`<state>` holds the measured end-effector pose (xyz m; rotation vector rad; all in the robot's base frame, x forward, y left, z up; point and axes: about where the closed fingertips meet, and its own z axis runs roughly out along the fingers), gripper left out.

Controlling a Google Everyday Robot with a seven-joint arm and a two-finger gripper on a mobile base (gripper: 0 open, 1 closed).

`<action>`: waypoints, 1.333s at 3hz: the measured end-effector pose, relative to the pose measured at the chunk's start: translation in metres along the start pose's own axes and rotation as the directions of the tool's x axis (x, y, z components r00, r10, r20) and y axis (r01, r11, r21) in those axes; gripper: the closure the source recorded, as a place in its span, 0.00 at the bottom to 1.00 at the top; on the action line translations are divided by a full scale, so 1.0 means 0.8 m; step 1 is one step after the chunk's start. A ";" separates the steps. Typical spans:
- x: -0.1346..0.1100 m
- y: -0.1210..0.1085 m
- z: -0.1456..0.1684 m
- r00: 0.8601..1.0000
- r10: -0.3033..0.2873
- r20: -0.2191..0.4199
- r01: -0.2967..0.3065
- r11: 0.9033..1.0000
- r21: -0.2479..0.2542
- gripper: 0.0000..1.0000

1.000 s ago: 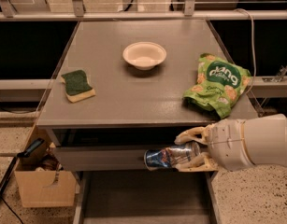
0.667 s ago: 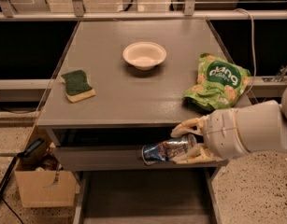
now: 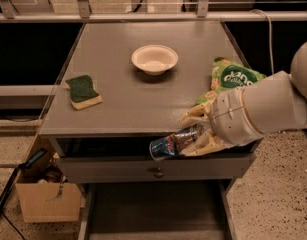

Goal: Pick redbull can from middle drawer and place on counter

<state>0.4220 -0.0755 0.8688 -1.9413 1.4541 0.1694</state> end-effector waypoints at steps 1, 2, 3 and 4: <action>0.001 0.005 0.002 1.000 0.000 0.025 0.000 1.000 0.019 1.00; -0.018 -0.019 -0.020 0.997 -0.041 0.064 0.036 0.997 0.075 1.00; -0.044 -0.058 -0.065 0.997 -0.058 0.047 0.053 0.992 0.116 1.00; -0.044 -0.059 -0.065 0.997 -0.058 0.047 0.053 0.992 0.116 1.00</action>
Offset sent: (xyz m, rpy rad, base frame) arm 0.0164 0.0050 0.0677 0.1418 -0.1599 0.0406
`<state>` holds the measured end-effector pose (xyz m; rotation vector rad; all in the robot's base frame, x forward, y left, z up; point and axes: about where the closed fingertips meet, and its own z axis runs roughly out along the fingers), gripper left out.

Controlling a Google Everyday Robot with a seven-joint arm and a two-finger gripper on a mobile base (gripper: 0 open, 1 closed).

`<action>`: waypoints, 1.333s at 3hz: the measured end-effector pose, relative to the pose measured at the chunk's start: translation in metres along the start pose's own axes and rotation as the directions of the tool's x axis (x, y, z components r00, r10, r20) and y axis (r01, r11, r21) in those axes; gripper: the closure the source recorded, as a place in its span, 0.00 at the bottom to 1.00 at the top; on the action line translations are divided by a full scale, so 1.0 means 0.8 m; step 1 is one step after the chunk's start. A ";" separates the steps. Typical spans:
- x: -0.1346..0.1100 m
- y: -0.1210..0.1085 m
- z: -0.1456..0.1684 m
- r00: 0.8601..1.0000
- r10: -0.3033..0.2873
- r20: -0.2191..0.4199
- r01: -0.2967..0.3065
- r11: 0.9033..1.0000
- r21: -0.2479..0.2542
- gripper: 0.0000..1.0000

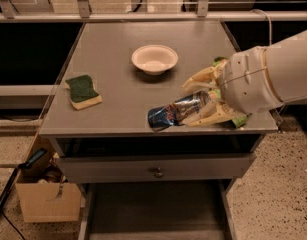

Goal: Pick redbull can from middle drawer and place on counter

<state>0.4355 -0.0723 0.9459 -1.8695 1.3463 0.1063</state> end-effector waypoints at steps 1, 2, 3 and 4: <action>0.005 -0.027 0.007 1.000 -0.009 0.010 0.009 1.000 -0.008 1.00; 0.039 -0.088 0.031 1.000 0.007 0.014 -0.006 0.999 -0.032 1.00; 0.065 -0.117 0.049 0.998 0.042 0.039 -0.040 0.999 -0.031 1.00; 0.084 -0.112 0.080 0.989 0.103 0.104 -0.101 0.995 -0.025 1.00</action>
Offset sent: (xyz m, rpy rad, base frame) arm 0.1372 0.0033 0.0187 -0.0283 0.0382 0.0388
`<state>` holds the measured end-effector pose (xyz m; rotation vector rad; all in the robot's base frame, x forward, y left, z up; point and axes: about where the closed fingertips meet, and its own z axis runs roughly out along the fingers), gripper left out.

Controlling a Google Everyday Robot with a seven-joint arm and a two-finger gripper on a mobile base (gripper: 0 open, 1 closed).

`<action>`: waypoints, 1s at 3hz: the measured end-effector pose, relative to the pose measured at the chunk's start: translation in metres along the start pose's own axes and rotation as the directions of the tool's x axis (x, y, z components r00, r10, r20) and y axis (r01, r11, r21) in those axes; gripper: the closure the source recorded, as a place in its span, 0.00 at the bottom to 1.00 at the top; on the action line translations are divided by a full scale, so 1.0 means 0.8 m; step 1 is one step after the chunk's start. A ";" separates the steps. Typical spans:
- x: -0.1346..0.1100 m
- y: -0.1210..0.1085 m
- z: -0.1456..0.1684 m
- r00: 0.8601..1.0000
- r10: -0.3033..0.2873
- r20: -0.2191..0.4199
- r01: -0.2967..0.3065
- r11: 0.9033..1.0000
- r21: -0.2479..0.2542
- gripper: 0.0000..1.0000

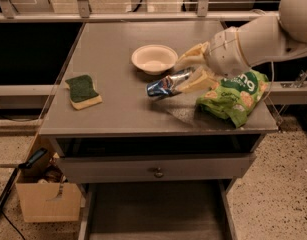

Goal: Pick redbull can from middle drawer and place on counter

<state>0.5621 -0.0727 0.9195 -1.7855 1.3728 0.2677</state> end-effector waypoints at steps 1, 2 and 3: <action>0.017 0.034 0.039 0.997 0.070 0.040 -0.068 0.997 -0.031 0.96; 0.017 0.034 0.039 0.997 0.070 0.040 -0.068 0.997 -0.031 0.73; 0.017 0.034 0.039 0.997 0.070 0.040 -0.068 0.997 -0.032 0.50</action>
Offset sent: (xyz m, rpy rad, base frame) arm -0.0057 0.0089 -0.0323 0.0445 0.0567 -0.0073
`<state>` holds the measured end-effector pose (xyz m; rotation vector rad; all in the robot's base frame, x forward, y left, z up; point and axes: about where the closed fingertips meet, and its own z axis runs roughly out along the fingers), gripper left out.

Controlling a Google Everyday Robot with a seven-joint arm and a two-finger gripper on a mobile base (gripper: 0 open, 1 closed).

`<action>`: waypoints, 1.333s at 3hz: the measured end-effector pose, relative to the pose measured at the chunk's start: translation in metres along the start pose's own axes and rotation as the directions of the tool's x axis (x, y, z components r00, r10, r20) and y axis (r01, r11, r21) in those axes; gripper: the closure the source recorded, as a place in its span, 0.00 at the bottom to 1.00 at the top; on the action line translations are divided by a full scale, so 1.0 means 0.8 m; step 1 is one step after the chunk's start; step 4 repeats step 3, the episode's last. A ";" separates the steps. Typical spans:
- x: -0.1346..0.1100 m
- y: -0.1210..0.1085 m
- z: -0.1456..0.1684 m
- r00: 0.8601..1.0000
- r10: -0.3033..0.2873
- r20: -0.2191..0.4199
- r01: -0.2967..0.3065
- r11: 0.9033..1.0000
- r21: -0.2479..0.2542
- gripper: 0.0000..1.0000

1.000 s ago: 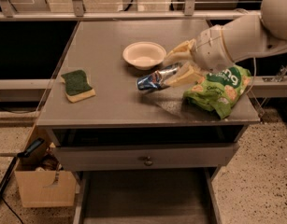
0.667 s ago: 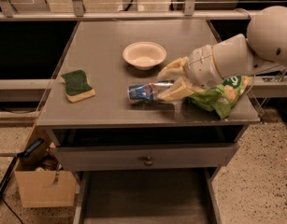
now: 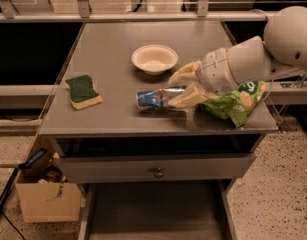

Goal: Pick redbull can from middle drawer and place on counter

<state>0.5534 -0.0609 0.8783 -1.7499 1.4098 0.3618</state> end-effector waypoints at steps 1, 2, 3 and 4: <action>0.000 0.000 0.000 1.000 0.000 0.000 0.000 1.000 0.000 0.27; 0.000 0.000 0.000 1.000 0.000 0.000 0.000 1.000 0.000 0.00; 0.000 0.000 0.000 1.000 0.000 0.000 0.000 1.000 0.000 0.00; 0.000 0.000 0.000 1.000 0.000 0.000 0.000 1.000 0.000 0.00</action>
Offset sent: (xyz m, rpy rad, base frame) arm 0.0000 0.0000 0.0000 0.0000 0.0000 0.0000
